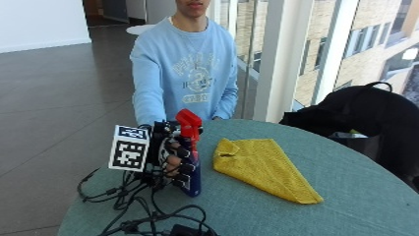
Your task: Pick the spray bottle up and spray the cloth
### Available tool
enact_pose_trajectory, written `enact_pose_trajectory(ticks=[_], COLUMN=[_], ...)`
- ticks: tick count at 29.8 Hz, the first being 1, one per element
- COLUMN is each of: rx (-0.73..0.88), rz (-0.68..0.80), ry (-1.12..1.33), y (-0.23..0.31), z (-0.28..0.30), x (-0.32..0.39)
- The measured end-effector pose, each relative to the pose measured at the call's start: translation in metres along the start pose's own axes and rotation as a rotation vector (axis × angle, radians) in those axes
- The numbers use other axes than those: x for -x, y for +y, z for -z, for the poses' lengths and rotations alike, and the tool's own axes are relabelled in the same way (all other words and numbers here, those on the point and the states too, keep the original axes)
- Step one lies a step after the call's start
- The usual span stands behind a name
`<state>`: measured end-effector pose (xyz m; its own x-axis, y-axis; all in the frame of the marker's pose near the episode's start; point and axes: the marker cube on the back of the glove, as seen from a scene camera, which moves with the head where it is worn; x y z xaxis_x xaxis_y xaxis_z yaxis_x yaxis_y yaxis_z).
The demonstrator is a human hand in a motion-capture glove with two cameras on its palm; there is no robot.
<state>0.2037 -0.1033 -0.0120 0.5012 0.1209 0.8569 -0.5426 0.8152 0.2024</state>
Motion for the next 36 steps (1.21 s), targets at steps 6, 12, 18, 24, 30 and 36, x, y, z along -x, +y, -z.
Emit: enact_pose_trajectory(ticks=[6, 12, 18, 24, 30, 36], rx=[-0.003, -0.017, -0.036, -0.063, -0.037, 0.086], rz=[0.006, 0.014, 0.019, 0.032, 0.018, 0.018], ry=[-0.046, -0.079, -0.098, -0.08, -0.053, 0.013], y=[0.0, 0.003, 0.002, -0.006, -0.008, 0.005], z=[-0.005, -0.007, -0.01, -0.008, -0.004, 0.002], x=[-0.001, -0.002, -0.002, 0.0, 0.007, 0.033])
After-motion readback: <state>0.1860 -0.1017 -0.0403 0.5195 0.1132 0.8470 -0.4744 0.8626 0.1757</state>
